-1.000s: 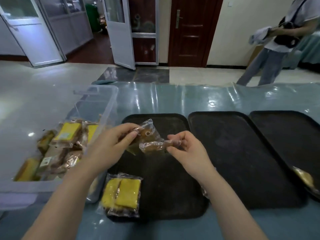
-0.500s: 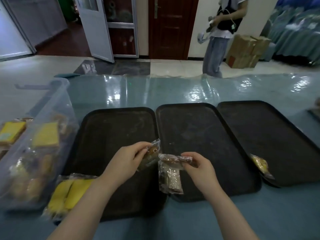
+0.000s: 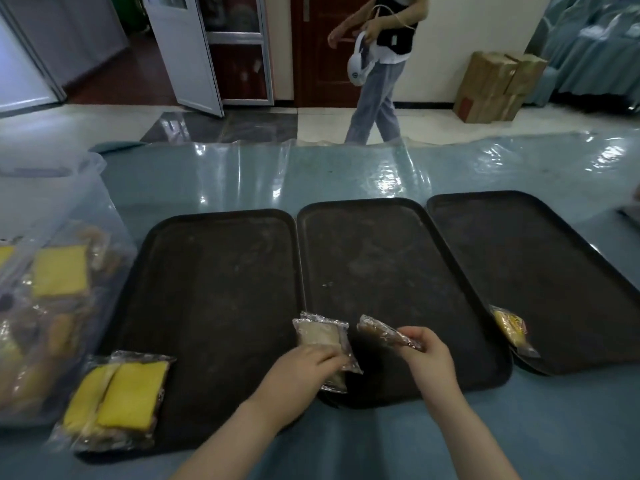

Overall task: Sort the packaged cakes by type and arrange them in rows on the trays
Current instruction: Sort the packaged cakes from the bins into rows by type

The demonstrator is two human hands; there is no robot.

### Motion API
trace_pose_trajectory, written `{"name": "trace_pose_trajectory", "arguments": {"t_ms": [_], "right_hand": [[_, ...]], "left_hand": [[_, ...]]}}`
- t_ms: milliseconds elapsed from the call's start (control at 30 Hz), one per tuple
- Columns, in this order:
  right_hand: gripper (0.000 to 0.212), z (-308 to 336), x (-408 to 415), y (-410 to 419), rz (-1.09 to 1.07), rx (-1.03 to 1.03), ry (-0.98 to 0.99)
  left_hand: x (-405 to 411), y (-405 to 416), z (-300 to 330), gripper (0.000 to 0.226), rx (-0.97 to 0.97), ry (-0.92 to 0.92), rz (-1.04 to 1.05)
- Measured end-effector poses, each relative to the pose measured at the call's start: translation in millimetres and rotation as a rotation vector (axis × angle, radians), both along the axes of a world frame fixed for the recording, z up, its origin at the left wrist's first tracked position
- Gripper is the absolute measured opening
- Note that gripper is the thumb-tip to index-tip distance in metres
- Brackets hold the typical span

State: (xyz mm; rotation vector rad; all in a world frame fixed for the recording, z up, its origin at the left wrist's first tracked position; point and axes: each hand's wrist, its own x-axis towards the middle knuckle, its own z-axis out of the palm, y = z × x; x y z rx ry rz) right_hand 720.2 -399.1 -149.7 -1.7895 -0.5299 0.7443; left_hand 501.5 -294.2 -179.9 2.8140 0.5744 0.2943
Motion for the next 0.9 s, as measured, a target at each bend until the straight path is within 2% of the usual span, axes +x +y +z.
{"name": "trace_pose_trajectory", "arguments": {"t_ms": [167, 333, 400, 500, 600, 667, 800, 900], "right_hand": [[0.037, -15, -1, -8, 0.024, 0.036, 0.038], [0.03, -39, -1, -15, 0.098, 0.063, 0.062], [0.028, -47, -2, -17, 0.141, 0.075, 0.09], [0.029, -59, -3, -19, 0.198, 0.053, 0.085], [0.051, -67, -5, -20, 0.275, 0.013, -0.024], [0.058, -72, -6, -20, 0.346, -0.025, -0.137], [0.055, -72, -7, -20, 0.48, -0.129, -0.329], [0.041, -71, -4, -20, 0.574, -0.178, -0.429]], "left_hand": [[11, -12, -26, 0.036, 0.073, 0.111, -0.096], [17, -19, -40, 0.038, 0.122, 0.181, -0.11], [18, -23, -33, 0.036, 0.103, 0.164, -0.084], [8, -29, -20, 0.033, 0.009, 0.033, 0.066], [-12, -23, -11, 0.027, -0.066, -0.1, 0.261], [-23, -16, -7, 0.025, -0.074, -0.115, 0.322], [-34, -7, -1, 0.027, -0.102, -0.089, 0.362], [-38, -5, 3, 0.031, -0.13, -0.093, 0.378]]}}
